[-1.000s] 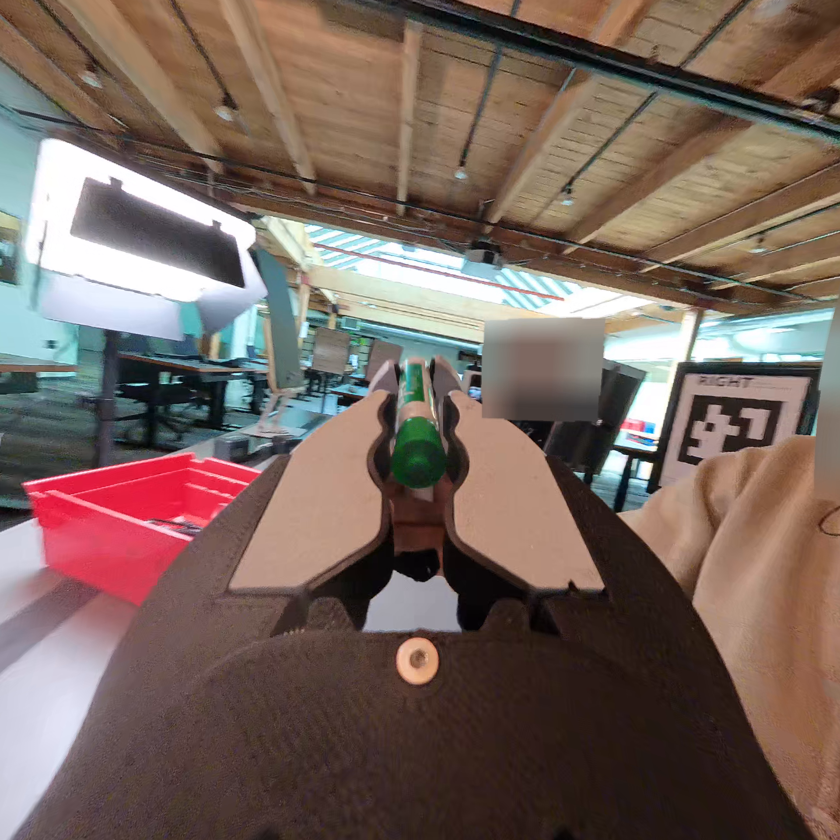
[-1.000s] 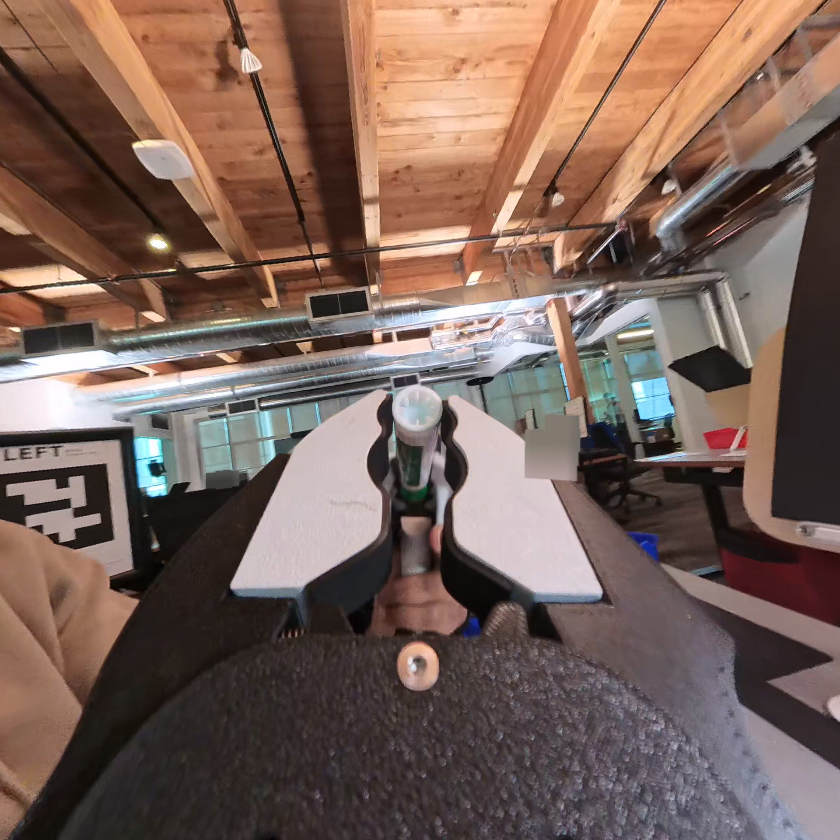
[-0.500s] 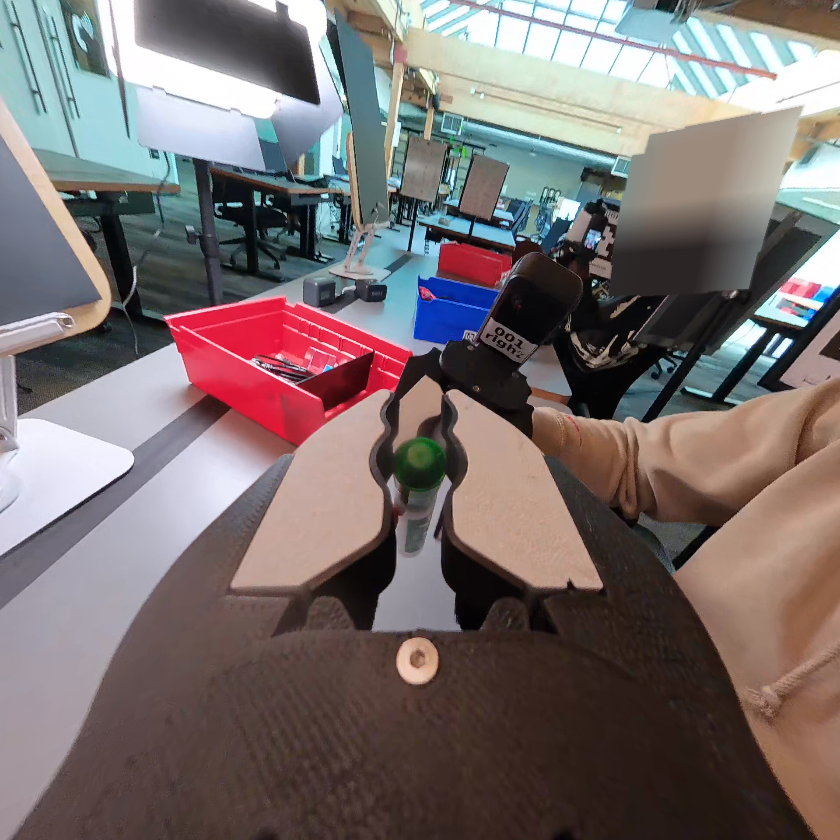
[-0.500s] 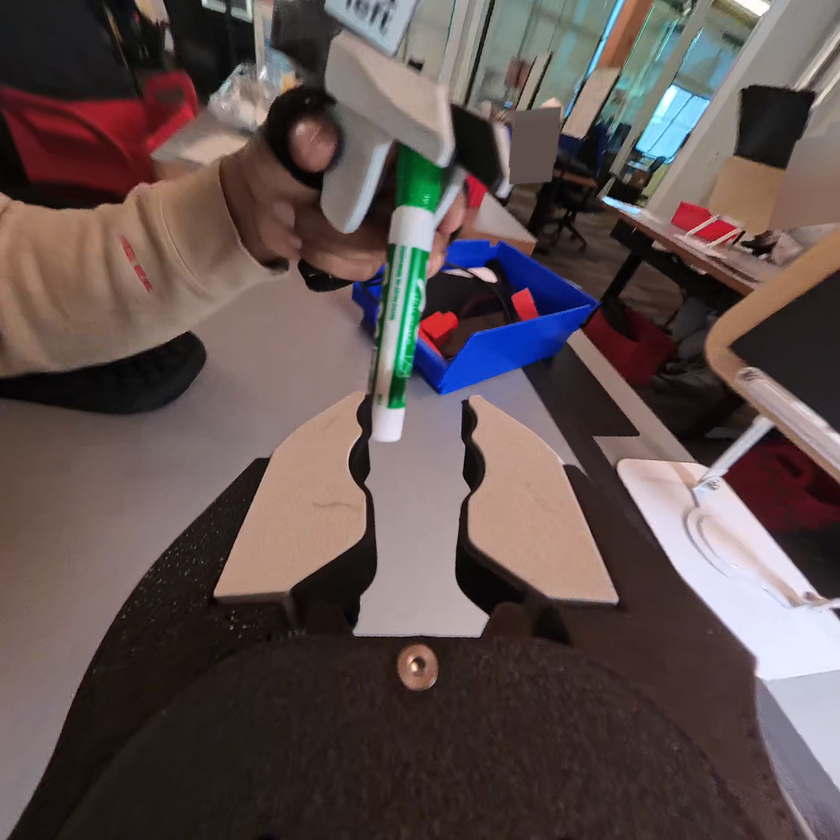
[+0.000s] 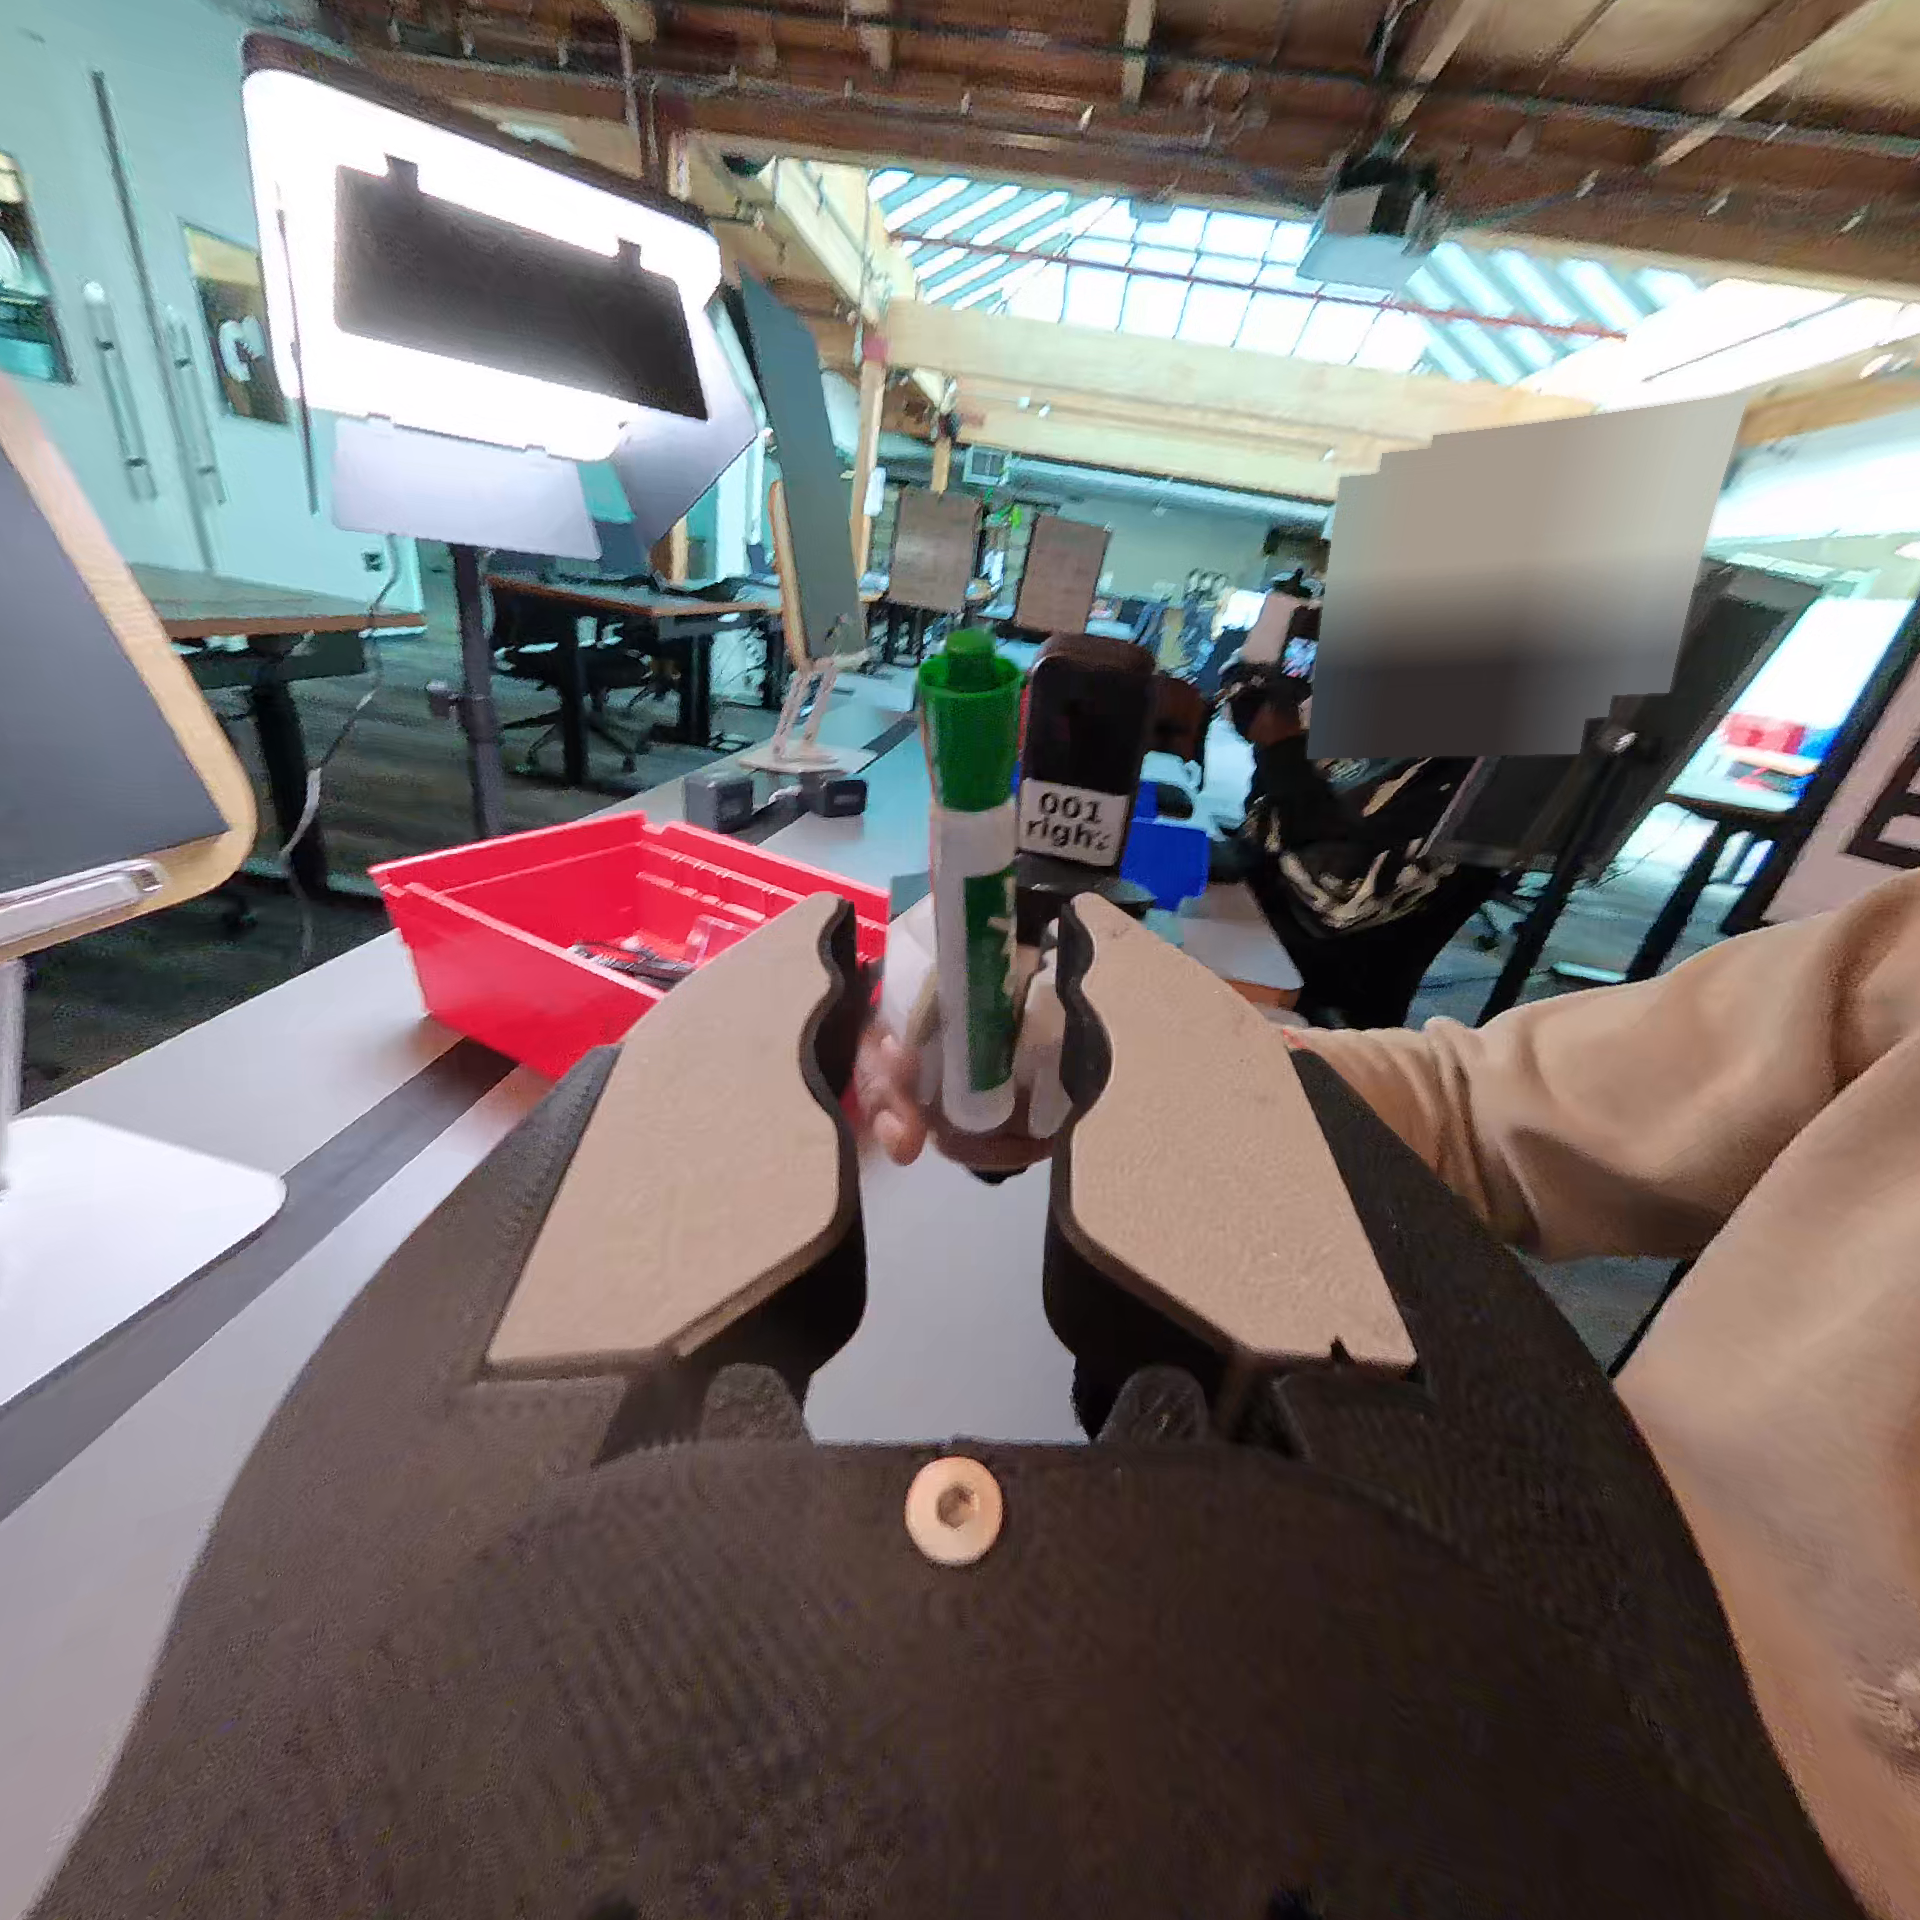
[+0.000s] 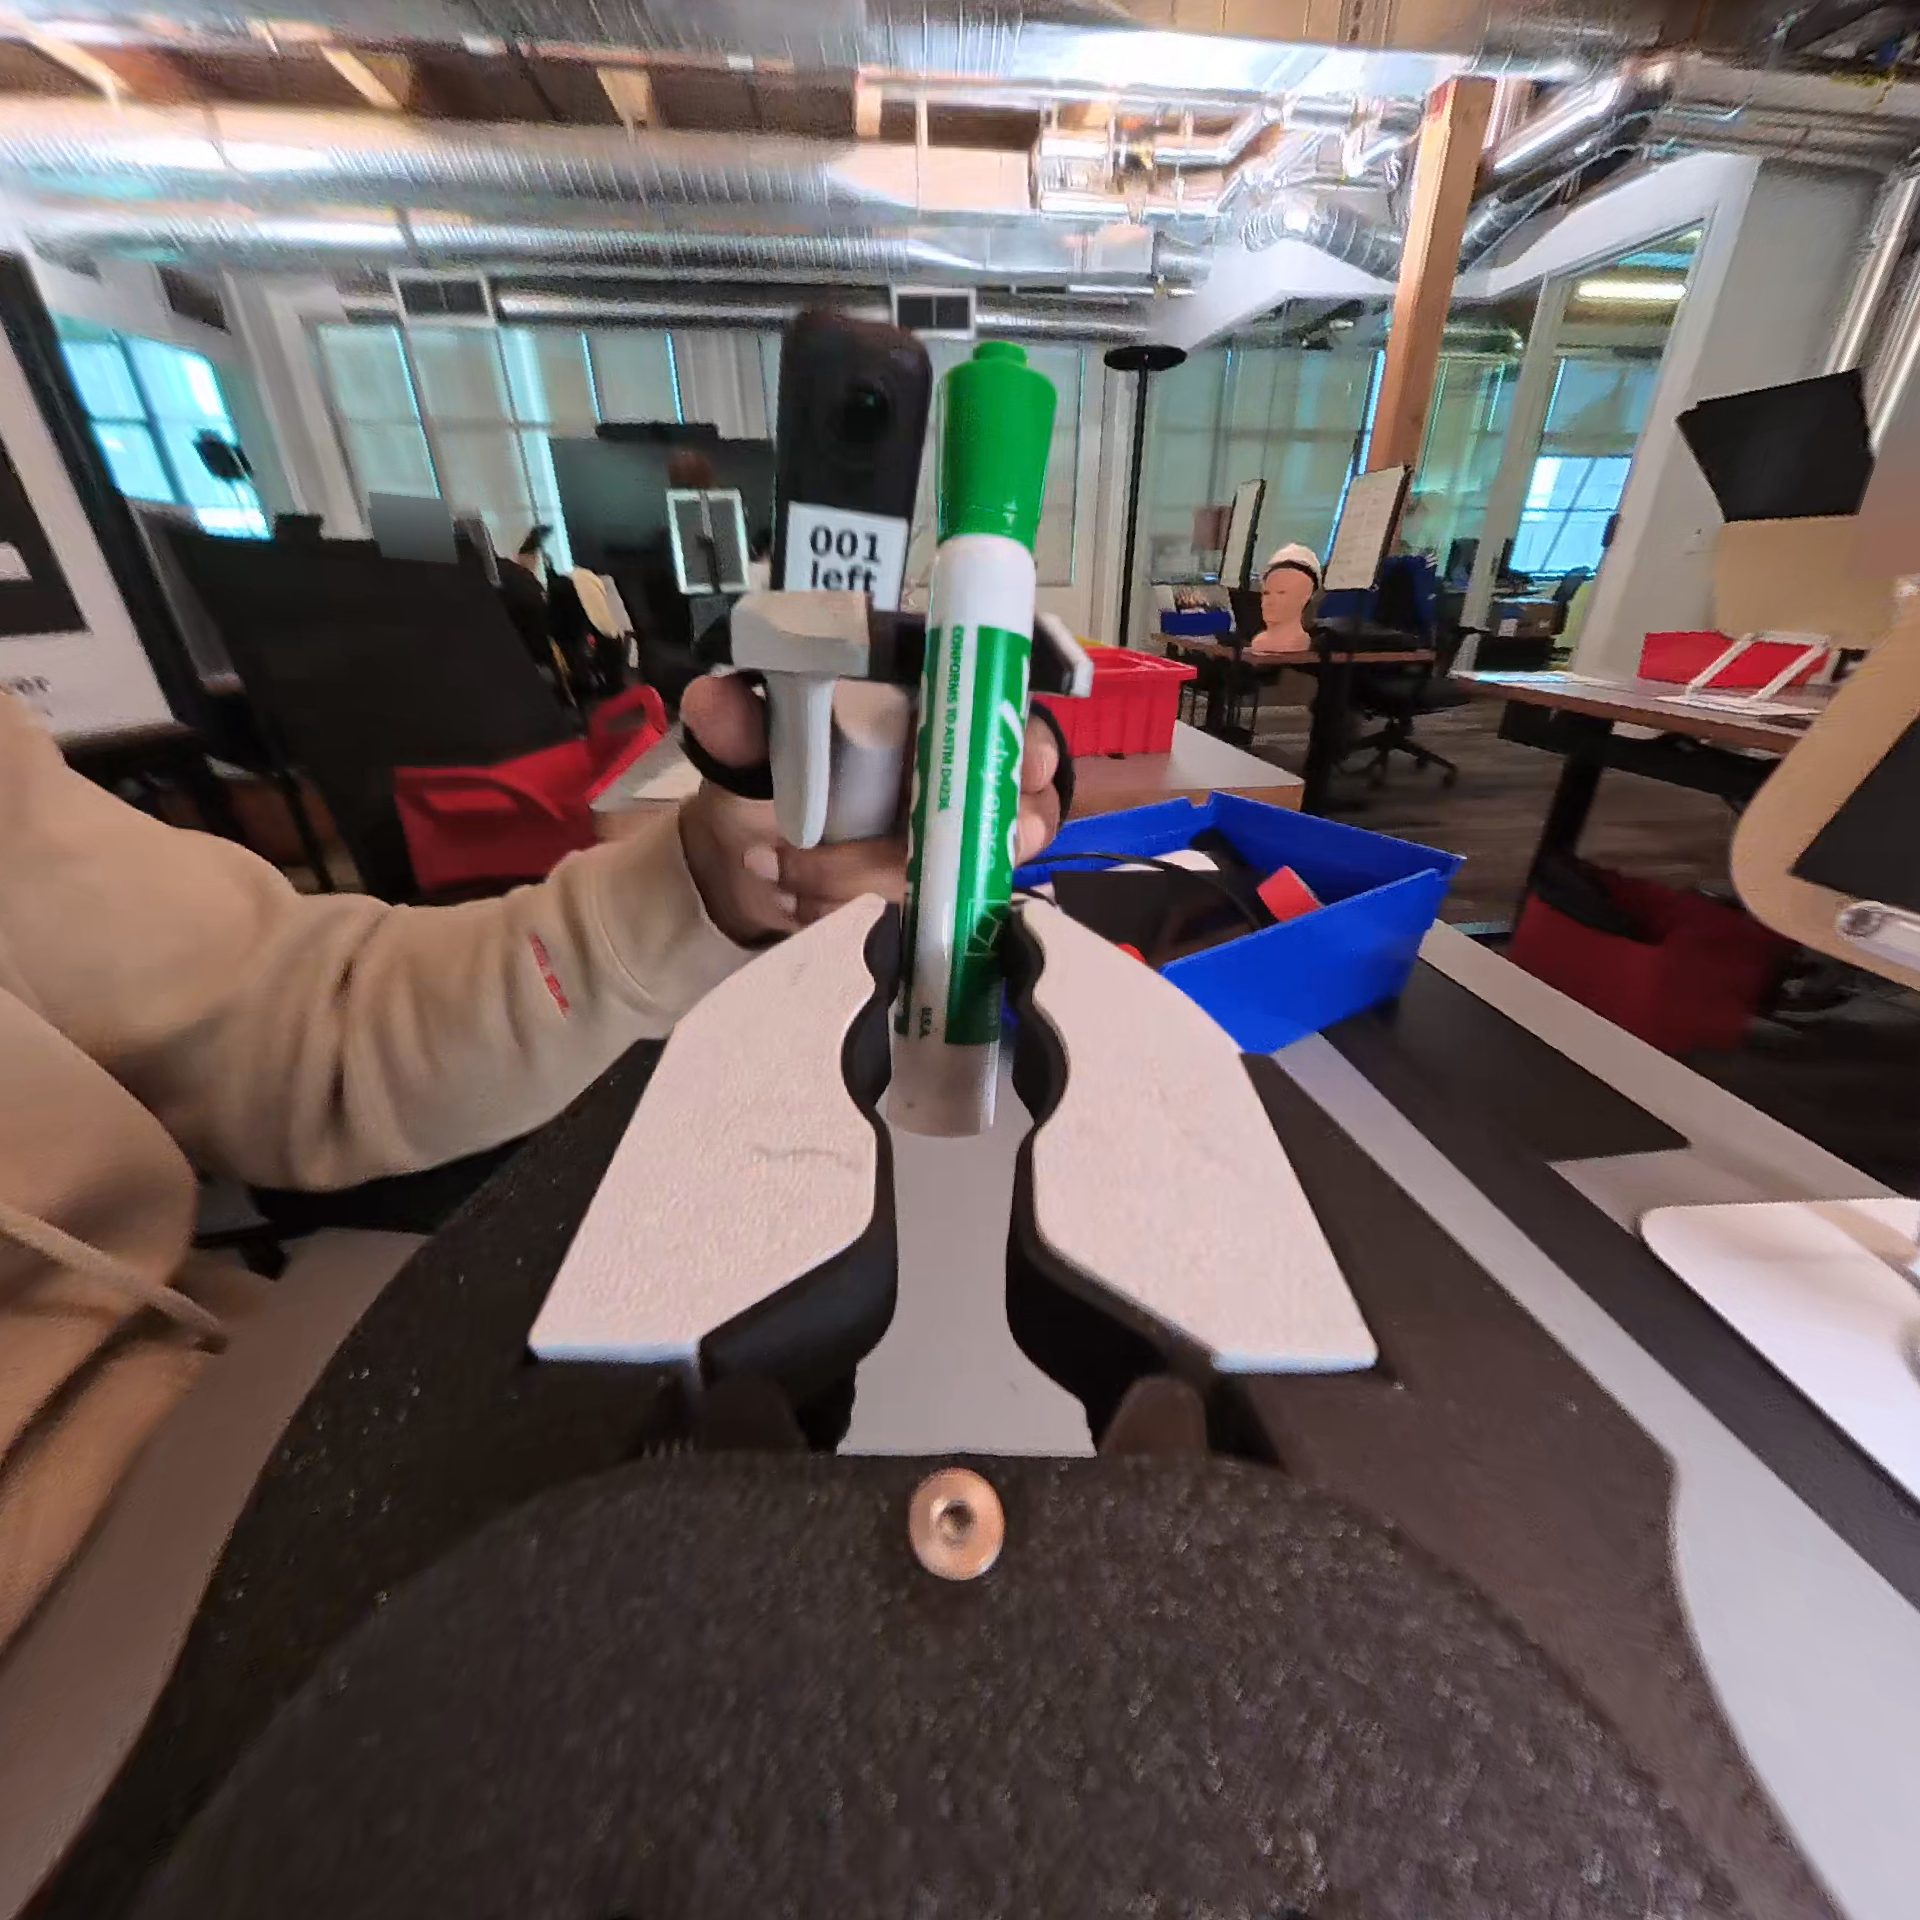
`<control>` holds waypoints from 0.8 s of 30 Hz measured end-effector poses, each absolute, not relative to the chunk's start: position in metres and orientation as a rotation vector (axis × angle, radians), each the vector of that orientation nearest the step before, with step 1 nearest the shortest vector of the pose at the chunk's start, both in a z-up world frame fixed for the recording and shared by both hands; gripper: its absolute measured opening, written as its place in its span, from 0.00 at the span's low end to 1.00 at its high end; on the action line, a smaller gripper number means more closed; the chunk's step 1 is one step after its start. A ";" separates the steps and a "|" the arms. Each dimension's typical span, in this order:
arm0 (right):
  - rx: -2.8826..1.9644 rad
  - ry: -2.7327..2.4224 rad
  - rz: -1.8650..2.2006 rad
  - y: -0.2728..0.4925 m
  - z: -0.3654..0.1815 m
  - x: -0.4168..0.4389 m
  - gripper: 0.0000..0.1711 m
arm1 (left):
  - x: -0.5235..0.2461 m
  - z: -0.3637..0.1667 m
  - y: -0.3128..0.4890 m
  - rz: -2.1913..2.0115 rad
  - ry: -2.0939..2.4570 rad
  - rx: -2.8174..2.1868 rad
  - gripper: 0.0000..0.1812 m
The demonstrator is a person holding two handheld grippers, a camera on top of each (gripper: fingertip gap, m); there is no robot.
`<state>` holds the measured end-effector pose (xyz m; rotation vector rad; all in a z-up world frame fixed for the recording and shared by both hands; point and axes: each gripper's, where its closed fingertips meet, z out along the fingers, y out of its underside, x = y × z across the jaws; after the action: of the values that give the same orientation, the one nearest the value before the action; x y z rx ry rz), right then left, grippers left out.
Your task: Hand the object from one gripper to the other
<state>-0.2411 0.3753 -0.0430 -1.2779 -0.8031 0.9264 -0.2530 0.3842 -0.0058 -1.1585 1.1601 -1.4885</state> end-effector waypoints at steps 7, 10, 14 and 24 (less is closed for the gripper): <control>-1.305 -0.859 0.980 0.371 -0.065 -0.263 0.11 | -0.250 -0.005 0.377 -1.474 1.183 -1.107 0.09; -1.393 -0.901 0.918 0.377 -0.079 -0.263 0.11 | -0.244 -0.018 0.379 -1.387 1.251 -1.197 0.09; -1.410 -0.918 0.818 0.380 -0.076 -0.257 0.19 | -0.240 -0.029 0.379 -1.379 1.299 -1.246 0.09; -1.346 -0.878 0.870 0.373 -0.057 -0.252 0.11 | -0.235 -0.036 0.369 -1.417 1.333 -1.212 0.17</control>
<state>-0.2521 0.3733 -0.0573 -1.3458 -0.8781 0.8698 -0.2346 0.3685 -0.0361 -1.2122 1.3333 -1.4172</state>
